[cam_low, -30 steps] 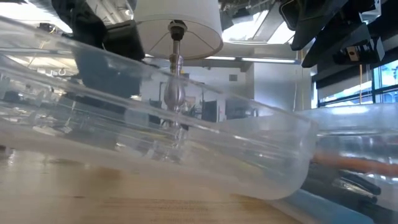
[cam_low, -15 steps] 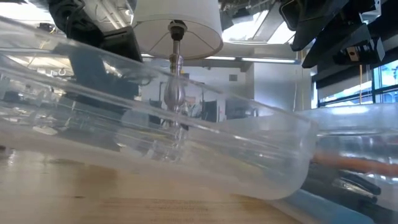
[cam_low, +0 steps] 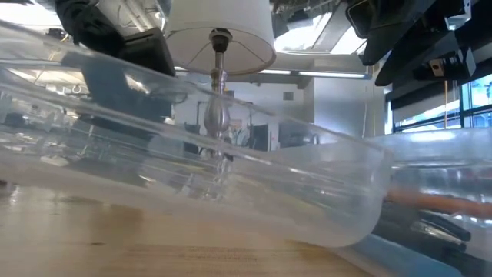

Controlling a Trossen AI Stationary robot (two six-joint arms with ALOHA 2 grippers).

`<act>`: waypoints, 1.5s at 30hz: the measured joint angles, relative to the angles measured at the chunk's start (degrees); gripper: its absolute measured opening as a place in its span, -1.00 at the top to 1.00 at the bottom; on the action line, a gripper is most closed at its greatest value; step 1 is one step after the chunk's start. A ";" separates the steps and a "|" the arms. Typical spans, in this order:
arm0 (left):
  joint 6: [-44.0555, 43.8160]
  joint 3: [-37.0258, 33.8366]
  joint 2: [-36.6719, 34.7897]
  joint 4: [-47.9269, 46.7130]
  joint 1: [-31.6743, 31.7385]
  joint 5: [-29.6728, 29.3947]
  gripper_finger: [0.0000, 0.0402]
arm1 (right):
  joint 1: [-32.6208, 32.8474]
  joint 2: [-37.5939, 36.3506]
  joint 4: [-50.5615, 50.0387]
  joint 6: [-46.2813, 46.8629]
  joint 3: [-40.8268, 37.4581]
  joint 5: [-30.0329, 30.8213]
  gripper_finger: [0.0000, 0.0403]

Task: Pick & place school supplies into a supply box
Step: Put the yellow marker pen into the transparent supply box

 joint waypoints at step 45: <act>-30.13 -0.04 -11.80 42.96 -5.35 39.92 0.72 | -4.00 0.06 31.60 -91.83 0.93 13.54 0.40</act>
